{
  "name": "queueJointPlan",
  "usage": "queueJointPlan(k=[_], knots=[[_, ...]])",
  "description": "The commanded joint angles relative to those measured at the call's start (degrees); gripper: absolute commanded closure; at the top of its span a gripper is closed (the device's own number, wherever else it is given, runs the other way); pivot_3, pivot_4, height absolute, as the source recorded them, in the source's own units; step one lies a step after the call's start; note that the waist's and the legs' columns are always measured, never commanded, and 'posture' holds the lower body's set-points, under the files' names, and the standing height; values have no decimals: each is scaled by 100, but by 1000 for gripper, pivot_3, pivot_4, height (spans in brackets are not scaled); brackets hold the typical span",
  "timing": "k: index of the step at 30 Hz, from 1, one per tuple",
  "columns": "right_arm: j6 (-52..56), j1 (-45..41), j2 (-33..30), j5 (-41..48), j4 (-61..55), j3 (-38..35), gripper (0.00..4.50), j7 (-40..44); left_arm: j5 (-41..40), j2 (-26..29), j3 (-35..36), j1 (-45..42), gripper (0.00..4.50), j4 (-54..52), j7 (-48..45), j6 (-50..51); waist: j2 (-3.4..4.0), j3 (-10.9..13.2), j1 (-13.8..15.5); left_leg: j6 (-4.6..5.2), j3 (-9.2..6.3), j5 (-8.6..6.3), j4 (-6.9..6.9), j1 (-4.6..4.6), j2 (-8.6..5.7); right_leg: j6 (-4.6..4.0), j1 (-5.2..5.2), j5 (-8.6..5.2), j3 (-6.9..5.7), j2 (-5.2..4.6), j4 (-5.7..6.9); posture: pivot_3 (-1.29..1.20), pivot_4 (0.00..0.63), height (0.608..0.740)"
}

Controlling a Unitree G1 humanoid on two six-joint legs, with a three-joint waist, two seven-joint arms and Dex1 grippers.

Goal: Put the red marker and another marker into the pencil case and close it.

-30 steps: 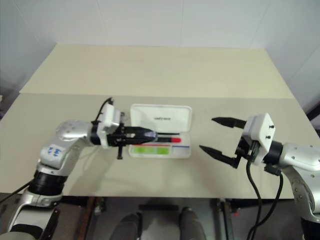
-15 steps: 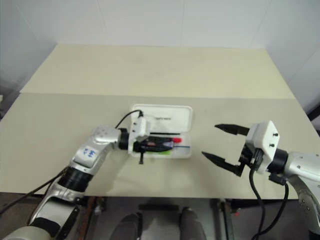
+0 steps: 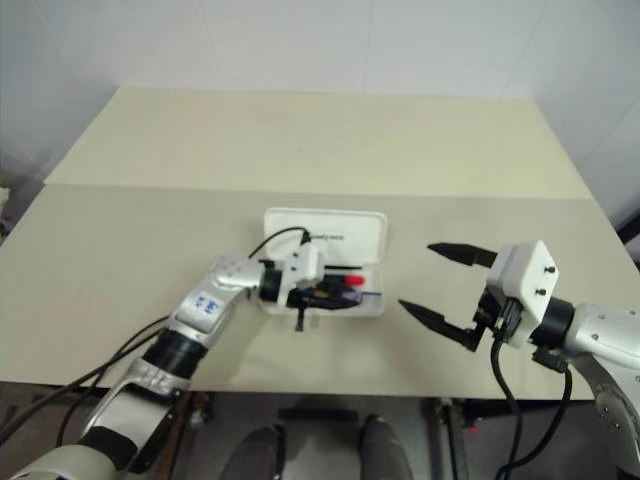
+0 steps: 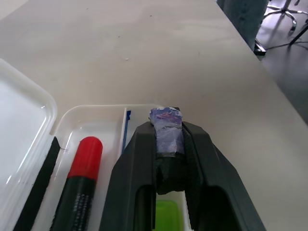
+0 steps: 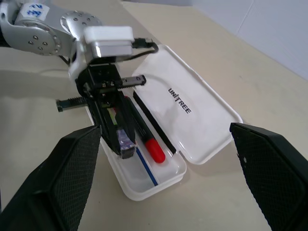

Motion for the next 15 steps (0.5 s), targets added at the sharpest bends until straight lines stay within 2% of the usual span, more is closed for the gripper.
queueJointPlan(k=[1,15], knots=[[2,13,26,133,-227,-104,0,-129,89,-183,-21,-237,4175,221,31,-254,0,0,1,0,0,0,0,0,-1,0,0,0,0,0,0,0,150,740],[23,70,19,201,-365,-152,0,-316,294,-594,-46,-505,4175,868,-43,-608,-1,1,-3,0,0,0,1,0,-1,3,0,2,0,0,0,0,150,740]])
